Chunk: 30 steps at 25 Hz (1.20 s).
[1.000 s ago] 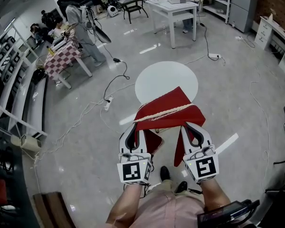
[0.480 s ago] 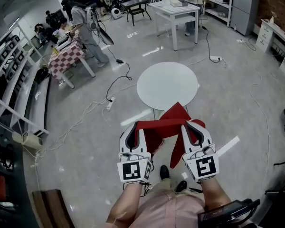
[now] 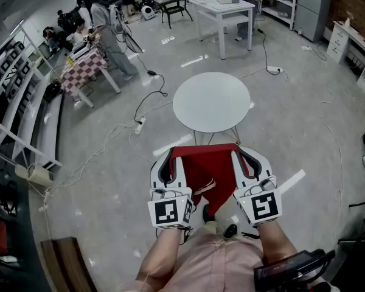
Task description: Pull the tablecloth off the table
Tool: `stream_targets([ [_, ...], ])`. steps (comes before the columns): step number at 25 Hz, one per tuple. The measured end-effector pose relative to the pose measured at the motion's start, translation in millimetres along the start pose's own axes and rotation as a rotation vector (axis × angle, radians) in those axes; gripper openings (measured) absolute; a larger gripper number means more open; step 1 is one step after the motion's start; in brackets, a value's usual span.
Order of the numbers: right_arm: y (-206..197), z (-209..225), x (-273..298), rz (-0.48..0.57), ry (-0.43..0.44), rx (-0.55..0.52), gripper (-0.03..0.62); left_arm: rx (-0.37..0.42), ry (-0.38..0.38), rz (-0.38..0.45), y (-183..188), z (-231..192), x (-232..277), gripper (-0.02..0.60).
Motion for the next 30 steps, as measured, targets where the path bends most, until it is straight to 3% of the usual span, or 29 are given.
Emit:
stream_targets([
  [11, -12, 6, -4, 0.025, -0.002, -0.026, 0.028, -0.003, -0.007, 0.017, -14, 9, 1, 0.037],
  [18, 16, 5, -22, 0.029, -0.020, -0.027, 0.028, -0.002, -0.021, 0.029, 13, 16, -11, 0.037],
  [30, 12, 15, -17, 0.043, -0.006, -0.012, 0.028, 0.003, -0.035, 0.018, 16, 20, 3, 0.037],
])
Point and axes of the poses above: the fingertips, and each gripper's own axes: x forward along the fingers, z to its right, y out of its top, the point moved 8 cm from there along -x, backward along the fingers, and after that the axes turned 12 degrees about y, right-handed, at the moved point
